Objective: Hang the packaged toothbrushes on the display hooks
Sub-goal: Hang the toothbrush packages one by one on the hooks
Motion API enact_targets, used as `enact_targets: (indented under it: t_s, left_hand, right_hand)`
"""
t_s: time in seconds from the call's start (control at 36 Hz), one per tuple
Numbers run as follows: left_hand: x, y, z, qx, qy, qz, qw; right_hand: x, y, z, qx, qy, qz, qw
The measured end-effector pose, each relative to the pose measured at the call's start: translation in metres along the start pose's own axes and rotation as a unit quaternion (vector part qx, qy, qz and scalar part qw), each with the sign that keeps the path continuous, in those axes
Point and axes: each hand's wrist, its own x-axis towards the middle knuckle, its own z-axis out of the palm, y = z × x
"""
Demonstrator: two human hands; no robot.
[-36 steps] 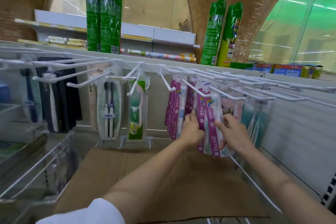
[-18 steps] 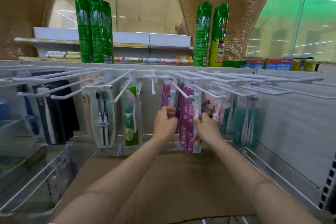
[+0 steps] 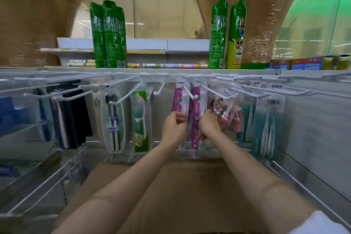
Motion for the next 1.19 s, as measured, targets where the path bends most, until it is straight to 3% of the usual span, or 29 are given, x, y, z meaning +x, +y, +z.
enact_targets:
  t_s: [0.44, 0.69, 0.75, 0.83, 0.94, 1.11, 1.19]
  left_hand:
    - [-0.002, 0.001, 0.003, 0.015, -0.012, -0.002, 1.000]
    - [-0.009, 0.002, 0.025, -0.012, -0.053, 0.012, 0.998]
    - [-0.010, 0.004, 0.030, 0.005, -0.060, 0.034, 0.998]
    - [-0.010, 0.010, 0.036, 0.013, -0.079, 0.045, 0.996]
    - [-0.016, 0.015, 0.047, -0.005, -0.153, 0.034, 0.988]
    - [-0.034, 0.017, 0.062, -0.041, -0.238, 0.047, 0.969]
    - [-0.032, 0.016, 0.064, -0.008, -0.257, 0.086, 0.963]
  right_hand:
    - [0.000, 0.015, -0.007, -0.117, 0.014, -0.062, 0.991]
    - [-0.041, 0.056, -0.047, -0.167, -0.127, -0.193, 0.959]
    - [-0.051, 0.062, -0.063, -0.155, -0.100, -0.245, 0.952]
    - [-0.061, 0.064, -0.088, -0.084, 0.014, -0.293, 0.952]
    - [-0.059, 0.061, -0.104, -0.003, 0.137, -0.261, 0.955]
    - [-0.031, 0.077, -0.100, 0.088, 0.128, -0.108, 0.982]
    - [-0.022, 0.082, -0.102, 0.085, 0.078, -0.098, 0.988]
